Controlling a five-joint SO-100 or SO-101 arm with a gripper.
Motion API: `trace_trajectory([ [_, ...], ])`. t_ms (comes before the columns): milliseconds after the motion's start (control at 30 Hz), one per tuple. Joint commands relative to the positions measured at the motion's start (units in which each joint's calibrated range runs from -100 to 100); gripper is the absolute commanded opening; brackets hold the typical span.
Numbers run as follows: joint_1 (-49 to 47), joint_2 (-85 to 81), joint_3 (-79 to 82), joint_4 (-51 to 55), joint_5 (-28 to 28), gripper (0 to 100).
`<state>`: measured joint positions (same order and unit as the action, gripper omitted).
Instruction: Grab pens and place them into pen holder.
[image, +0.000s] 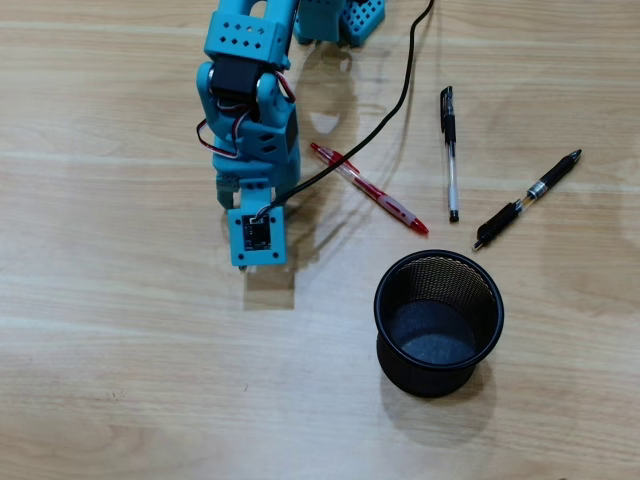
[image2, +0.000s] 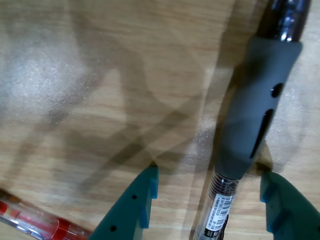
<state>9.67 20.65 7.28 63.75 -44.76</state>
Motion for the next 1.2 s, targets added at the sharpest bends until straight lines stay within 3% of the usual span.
trace_trajectory([
  [0, -0.02, 0.03, -1.39, -0.01, -0.79, 23],
  [200, -0.21, 0.03, -1.39, -0.28, -0.79, 21],
  [433, -0.21, -0.39, -1.39, -0.47, -0.79, 2],
  [800, -0.21, -1.75, -2.39, 0.26, -0.69, 2],
  [1167, -1.94, -21.88, -2.57, 0.35, -0.42, 2],
])
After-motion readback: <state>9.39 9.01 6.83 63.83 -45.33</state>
